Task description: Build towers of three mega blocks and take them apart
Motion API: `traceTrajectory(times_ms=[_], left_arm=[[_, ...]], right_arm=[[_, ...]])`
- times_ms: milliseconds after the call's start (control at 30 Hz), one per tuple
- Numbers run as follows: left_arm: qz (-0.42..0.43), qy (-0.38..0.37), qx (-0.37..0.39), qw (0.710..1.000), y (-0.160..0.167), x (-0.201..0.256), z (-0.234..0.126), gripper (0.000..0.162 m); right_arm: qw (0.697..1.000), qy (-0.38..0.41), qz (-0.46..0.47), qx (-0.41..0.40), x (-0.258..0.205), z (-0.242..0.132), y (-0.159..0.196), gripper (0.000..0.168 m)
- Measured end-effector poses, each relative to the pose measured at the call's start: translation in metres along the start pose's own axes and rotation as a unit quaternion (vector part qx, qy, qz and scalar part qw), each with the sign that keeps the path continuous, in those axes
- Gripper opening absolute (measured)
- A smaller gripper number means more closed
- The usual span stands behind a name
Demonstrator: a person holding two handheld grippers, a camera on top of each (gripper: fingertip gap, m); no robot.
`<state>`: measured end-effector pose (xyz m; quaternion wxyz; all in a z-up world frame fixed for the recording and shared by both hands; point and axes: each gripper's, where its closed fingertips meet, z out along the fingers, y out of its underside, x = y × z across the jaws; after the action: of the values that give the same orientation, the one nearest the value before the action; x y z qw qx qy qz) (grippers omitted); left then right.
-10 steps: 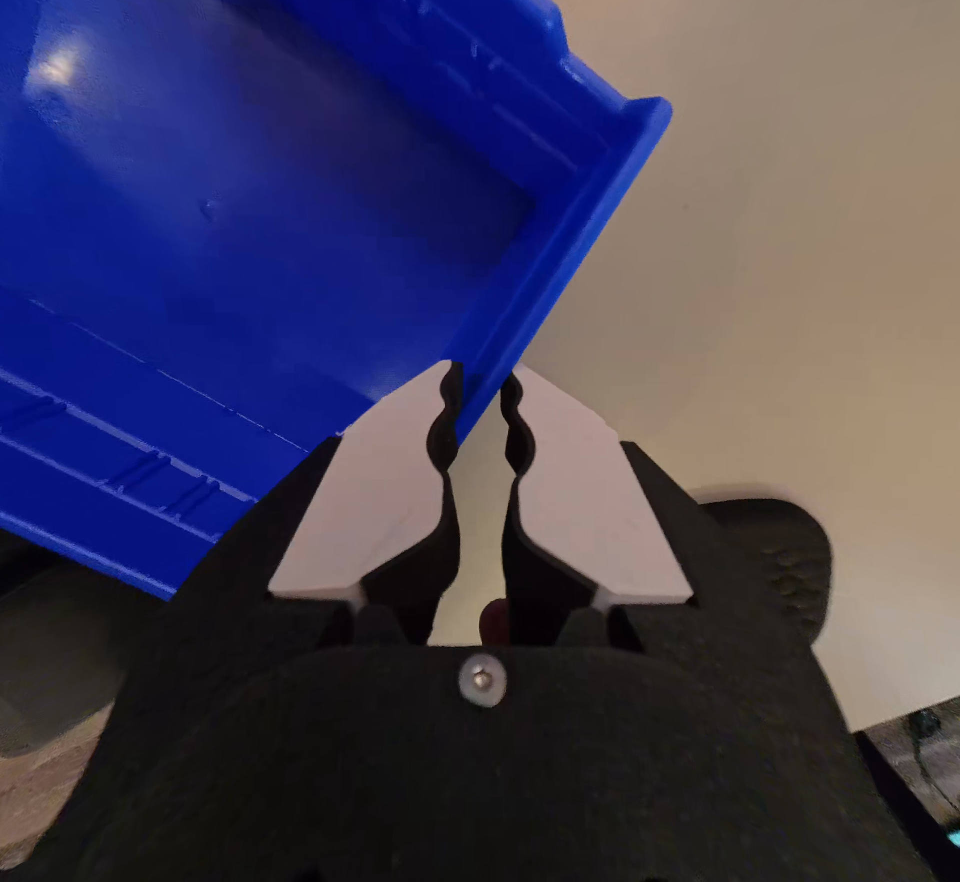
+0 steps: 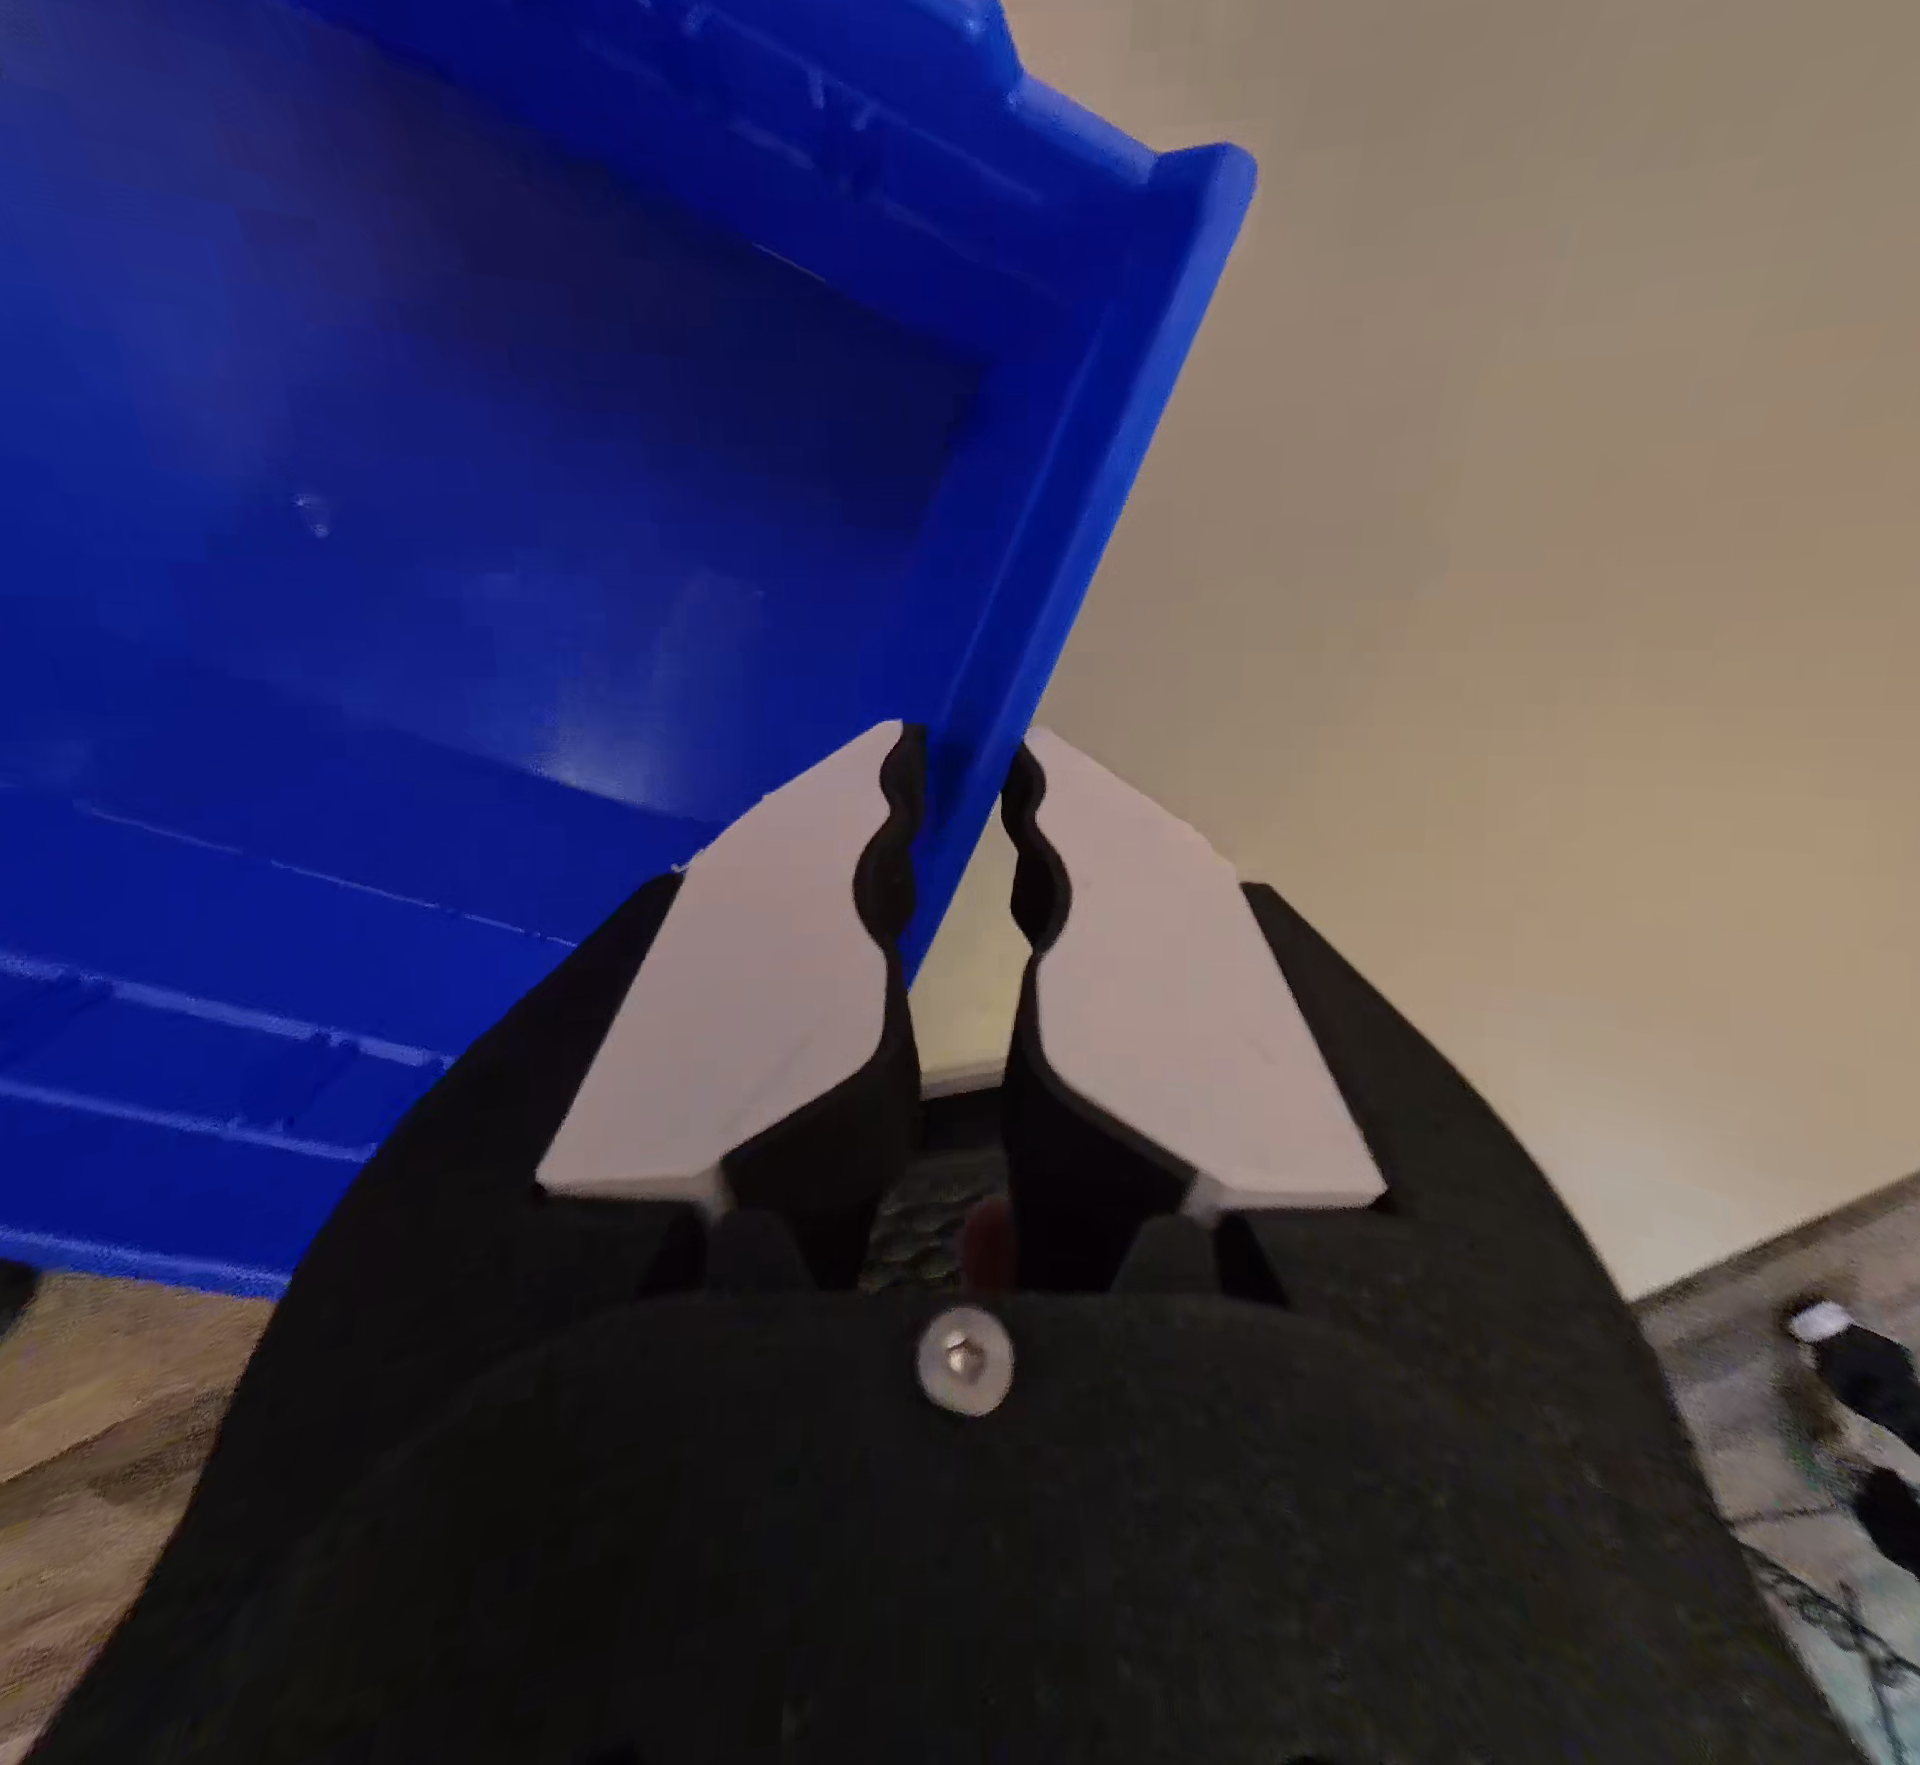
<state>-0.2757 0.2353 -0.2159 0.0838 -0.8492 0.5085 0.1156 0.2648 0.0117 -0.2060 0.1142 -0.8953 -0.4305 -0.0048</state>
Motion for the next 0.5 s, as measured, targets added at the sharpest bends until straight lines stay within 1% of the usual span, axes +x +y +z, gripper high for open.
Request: traceTrajectory(times_ms=[33, 100, 267, 500], left_arm=[[-0.002, -0.007, -0.004, 1.0, -0.001, -0.007, 0.002, 0.018], [0.01, -0.028, -0.013, 0.999, -0.002, -0.022, 0.006, 0.019], [0.031, -0.053, -0.027, 0.998, -0.008, -0.053, 0.015, 0.02], [0.058, -0.087, -0.042, 0.994, -0.028, -0.095, 0.028, 0.021]], right_arm=[[1.0, 0.01, -0.009, -0.001, 0.011, 0.002, -0.003, 0.015], [0.999, 0.025, -0.025, 0.003, 0.032, 0.006, -0.01, 0.015], [0.997, 0.055, -0.057, 0.0, 0.083, 0.015, -0.022, 0.016], [0.992, 0.088, -0.095, -0.004, 0.151, 0.027, -0.041, 0.017]])
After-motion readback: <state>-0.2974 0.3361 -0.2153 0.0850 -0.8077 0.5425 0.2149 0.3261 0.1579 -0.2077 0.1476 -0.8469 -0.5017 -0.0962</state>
